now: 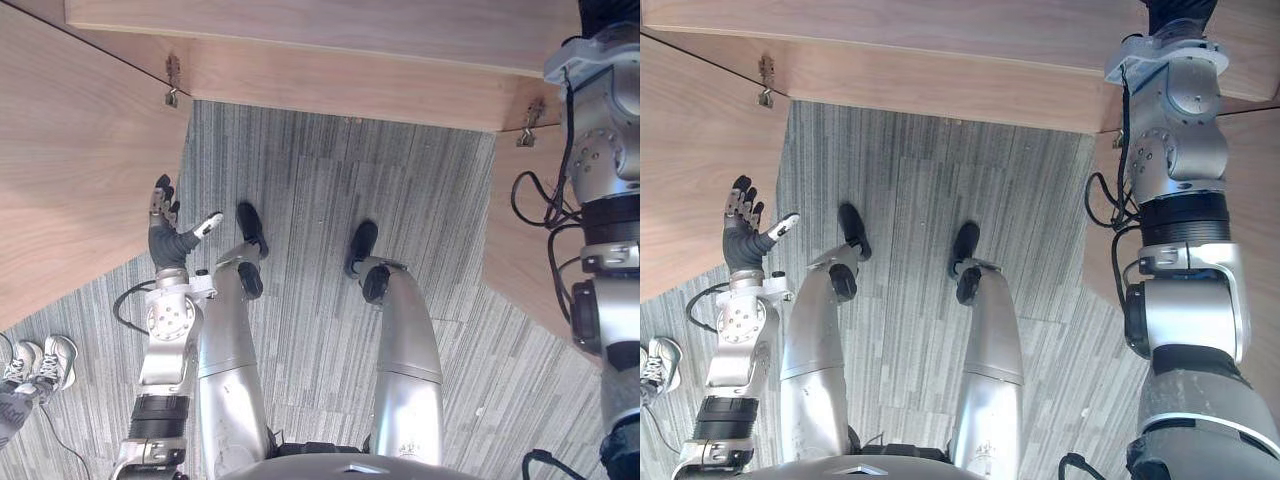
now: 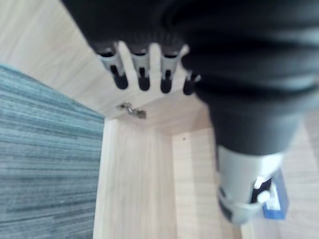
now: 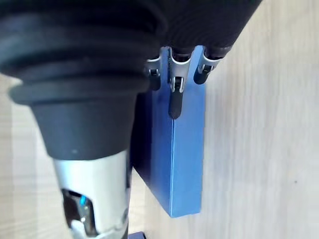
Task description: Walk over to the cabinet, pick up the folder, carry it to the office cabinet, place the folder inside the office cabinet, then close the office cabinet door
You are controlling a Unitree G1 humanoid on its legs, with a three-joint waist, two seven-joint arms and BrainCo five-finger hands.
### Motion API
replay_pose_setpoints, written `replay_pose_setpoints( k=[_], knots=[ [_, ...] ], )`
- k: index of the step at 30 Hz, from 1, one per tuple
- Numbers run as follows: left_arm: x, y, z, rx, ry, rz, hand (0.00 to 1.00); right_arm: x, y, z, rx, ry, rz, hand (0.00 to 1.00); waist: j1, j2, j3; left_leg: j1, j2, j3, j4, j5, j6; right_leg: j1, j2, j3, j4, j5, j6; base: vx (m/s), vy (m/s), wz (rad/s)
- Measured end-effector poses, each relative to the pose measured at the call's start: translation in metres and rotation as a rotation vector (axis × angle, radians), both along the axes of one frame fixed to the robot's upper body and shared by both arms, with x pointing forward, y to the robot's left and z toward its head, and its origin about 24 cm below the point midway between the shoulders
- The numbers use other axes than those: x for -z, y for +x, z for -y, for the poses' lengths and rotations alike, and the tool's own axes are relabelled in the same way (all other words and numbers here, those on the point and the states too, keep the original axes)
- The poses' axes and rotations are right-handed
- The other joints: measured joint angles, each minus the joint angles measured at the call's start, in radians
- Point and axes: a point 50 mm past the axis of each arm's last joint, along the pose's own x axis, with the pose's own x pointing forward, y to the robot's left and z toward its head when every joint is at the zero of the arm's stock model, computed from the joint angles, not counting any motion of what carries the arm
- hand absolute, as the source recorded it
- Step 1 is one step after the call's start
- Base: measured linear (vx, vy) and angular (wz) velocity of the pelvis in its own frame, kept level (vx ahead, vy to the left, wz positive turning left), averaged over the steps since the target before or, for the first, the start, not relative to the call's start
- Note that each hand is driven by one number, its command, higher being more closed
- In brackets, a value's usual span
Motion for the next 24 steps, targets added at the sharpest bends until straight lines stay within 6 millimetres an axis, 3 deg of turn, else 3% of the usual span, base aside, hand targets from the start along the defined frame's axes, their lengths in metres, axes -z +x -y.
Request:
replay_pose_setpoints(
  k=[4, 10, 21, 24],
  knots=[
    [-0.007, 0.008, -0.001, 0.002, -0.004, 0.018, 0.00, -0.001, -0.002, 0.004, 0.083, -0.065, 0.000, 0.00, -0.001, 0.000, 0.000, 0.007, 0.003, 0.011, -0.015, 0.003, 0.006, 0.009, 0.006, 0.003, -0.023, 0.012, 0.004, -0.04, 0.009, -0.06],
    [-0.013, 0.014, -0.004, -0.005, -0.009, 0.027, 0.00, 0.001, -0.017, 0.026, 0.156, -0.007, 0.057, 0.00, -0.004, 0.000, 0.000, 0.007, 0.003, 0.017, -0.025, 0.007, 0.012, 0.009, 0.007, 0.005, -0.042, 0.026, 0.007, -0.03, -0.002, -0.02],
    [-0.013, 0.014, -0.008, 0.001, -0.005, 0.028, 0.00, 0.041, -0.033, 0.042, 0.223, -0.003, 0.032, 0.00, -0.013, -0.010, -0.005, 0.010, 0.003, 0.018, -0.030, 0.008, 0.012, 0.012, 0.009, 0.006, -0.047, 0.027, 0.007, 0.00, 0.000, 0.00],
    [-0.013, 0.014, -0.010, -0.006, -0.006, 0.026, 0.00, 0.055, -0.036, 0.035, 0.237, -0.034, 0.025, 0.00, -0.016, -0.010, -0.005, 0.010, 0.003, 0.018, -0.032, 0.008, 0.012, 0.012, 0.009, 0.006, -0.050, 0.027, 0.008, -0.02, -0.009, 0.00]
  ],
)
